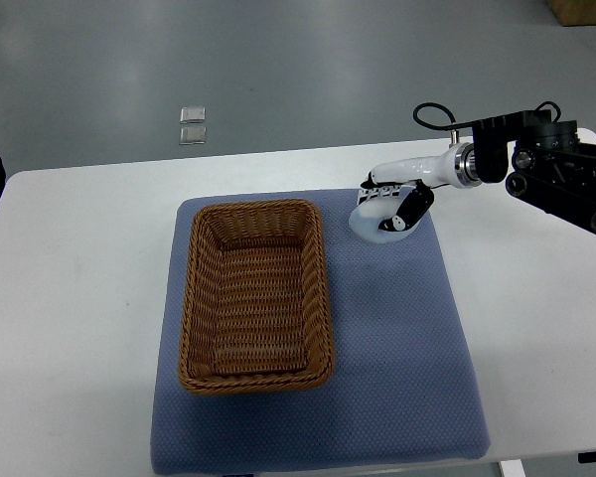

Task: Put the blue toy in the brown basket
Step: 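Lift the toy and carry it with the right hand over the basket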

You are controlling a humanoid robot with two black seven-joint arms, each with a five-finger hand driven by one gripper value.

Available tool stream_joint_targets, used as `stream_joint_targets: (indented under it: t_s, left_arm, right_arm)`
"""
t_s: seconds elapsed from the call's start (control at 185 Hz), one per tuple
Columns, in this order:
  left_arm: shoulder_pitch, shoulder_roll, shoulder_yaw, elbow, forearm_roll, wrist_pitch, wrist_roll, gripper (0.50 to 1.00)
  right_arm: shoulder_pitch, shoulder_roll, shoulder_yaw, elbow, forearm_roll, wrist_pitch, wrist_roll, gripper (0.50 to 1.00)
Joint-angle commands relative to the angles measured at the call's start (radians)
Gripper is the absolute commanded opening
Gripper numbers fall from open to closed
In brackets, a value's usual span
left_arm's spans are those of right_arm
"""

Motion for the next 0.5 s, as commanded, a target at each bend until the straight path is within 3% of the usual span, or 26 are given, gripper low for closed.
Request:
stream_joint_targets:
  t_s: [0.0,0.492]
  left_arm:
    - [0.0,0.0,0.0,0.0,0.0,0.0,0.0,1.0]
    - [0.0,0.0,0.0,0.0,0.0,0.0,0.0,1.0]
  right_arm:
    - [0.025,0.006,0.026,0.0,0.004,-0.009,0.006,0.584]
    - [-0.017,0.264,0.134,0.002,0.006,-0.062,0.009,0.603]
